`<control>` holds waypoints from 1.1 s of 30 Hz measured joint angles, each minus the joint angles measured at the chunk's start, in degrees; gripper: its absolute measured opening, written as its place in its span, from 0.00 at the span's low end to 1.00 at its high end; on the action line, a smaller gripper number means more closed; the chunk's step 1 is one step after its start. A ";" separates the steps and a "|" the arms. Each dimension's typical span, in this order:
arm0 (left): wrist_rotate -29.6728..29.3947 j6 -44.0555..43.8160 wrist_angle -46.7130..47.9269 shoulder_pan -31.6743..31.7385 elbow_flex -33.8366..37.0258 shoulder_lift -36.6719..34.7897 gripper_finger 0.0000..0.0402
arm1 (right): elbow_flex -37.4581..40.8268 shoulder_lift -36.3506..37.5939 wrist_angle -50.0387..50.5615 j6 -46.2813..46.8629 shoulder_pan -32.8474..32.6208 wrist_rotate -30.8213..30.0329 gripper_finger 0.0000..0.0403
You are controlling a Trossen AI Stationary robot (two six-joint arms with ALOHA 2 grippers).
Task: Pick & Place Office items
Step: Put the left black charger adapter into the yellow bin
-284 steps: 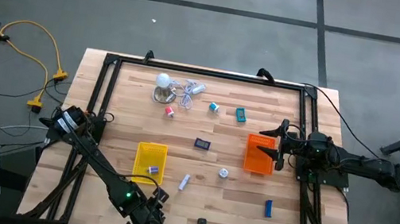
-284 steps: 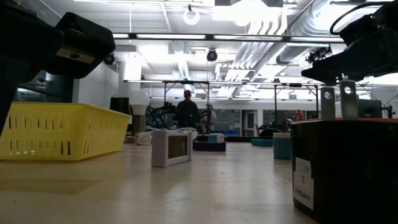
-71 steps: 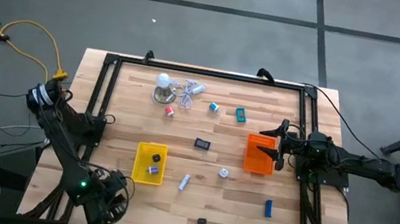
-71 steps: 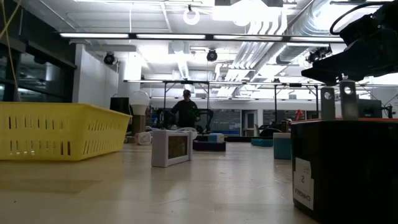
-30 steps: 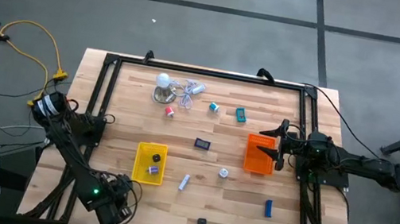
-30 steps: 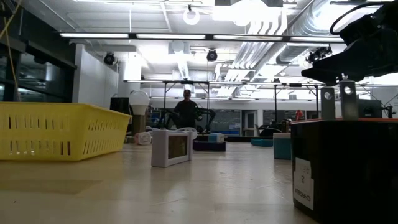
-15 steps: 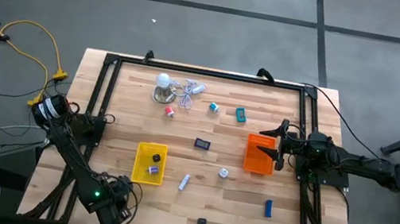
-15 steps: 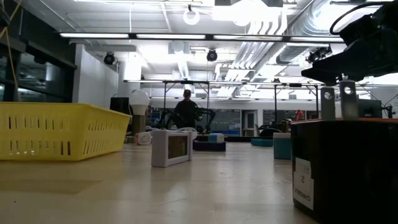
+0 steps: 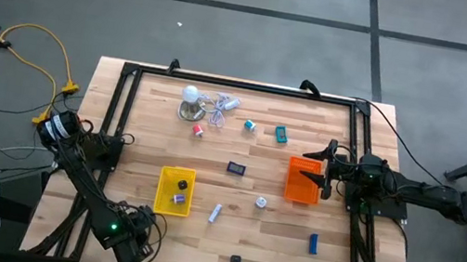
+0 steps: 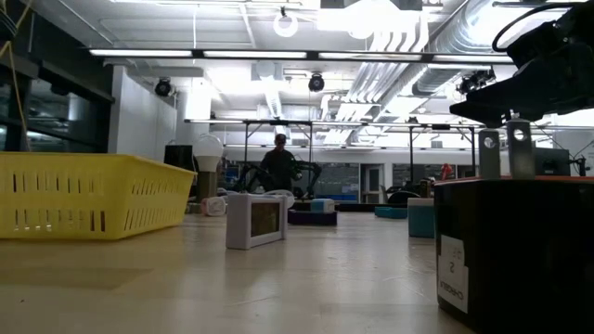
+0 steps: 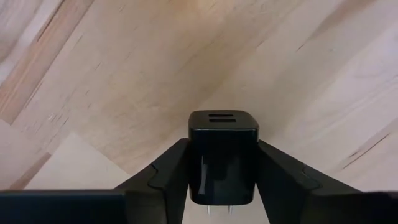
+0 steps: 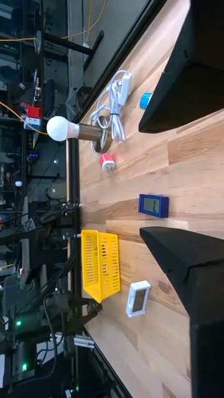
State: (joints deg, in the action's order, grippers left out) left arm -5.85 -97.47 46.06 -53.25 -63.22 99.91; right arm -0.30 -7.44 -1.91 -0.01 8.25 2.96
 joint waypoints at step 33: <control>-6.47 10.46 3.16 2.45 -0.02 -10.42 0.38 | -0.01 0.00 0.00 0.00 0.00 0.13 0.62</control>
State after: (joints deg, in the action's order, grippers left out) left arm -12.31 -87.02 49.22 -50.80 -63.24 89.48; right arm -0.30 -7.44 -1.91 -0.01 8.25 3.09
